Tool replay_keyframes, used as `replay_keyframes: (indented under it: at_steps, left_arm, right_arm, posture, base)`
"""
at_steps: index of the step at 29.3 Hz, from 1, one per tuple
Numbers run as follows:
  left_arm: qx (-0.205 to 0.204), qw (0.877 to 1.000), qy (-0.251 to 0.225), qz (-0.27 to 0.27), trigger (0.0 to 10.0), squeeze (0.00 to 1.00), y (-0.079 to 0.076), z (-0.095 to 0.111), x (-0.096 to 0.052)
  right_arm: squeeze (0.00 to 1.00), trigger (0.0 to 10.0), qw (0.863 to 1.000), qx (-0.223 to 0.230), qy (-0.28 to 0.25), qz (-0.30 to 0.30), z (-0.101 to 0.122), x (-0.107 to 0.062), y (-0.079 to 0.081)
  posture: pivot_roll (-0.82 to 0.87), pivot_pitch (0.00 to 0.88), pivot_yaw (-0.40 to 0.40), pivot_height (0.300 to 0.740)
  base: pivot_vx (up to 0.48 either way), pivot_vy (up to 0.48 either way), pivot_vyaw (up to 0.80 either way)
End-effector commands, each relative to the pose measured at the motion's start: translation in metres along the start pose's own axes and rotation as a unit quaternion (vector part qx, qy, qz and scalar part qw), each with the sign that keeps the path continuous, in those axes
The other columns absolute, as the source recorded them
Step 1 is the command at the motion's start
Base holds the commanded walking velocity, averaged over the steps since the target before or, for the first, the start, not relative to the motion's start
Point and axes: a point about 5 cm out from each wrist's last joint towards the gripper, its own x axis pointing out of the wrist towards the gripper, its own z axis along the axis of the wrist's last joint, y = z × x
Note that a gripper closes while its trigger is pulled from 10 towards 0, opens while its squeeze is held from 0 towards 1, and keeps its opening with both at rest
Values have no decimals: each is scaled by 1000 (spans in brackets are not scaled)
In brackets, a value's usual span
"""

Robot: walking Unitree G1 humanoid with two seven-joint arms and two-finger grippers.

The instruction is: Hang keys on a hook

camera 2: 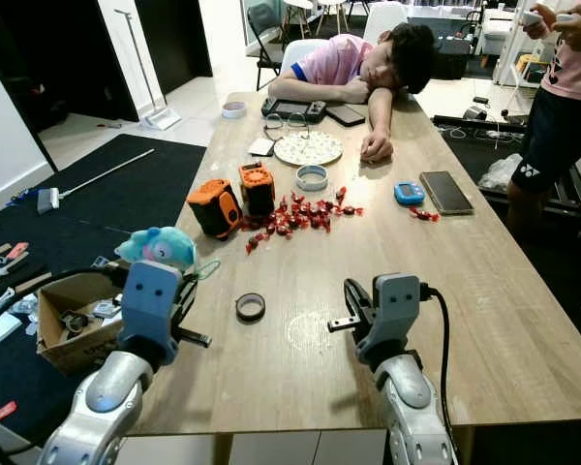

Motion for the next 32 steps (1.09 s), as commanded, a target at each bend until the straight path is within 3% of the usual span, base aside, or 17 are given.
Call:
replay_keyframes:
  at_steps: [1,5,32]
  left_arm:
    - [2,1000,-4,-1,10000,0,-2,1,-1]
    - [3,1000,-4,-2,10000,0,-2,1,0]
    - [4,1000,-5,-2,10000,0,-2,1,-1]
  right_arm:
    - [0,10000,1000,8,13,-3,-6,-3,-2]
    - [0,10000,1000,5,12,-5,-6,-3,-2]
    - [0,10000,1000,3,11,1,-6,0,1]
  posture:
    - [163,104,31,740]
    - [162,102,34,740]
    - [171,102,31,740]
  base:
    - [0,0,-800]
    - [0,0,-719]
    - [-32,0,0]
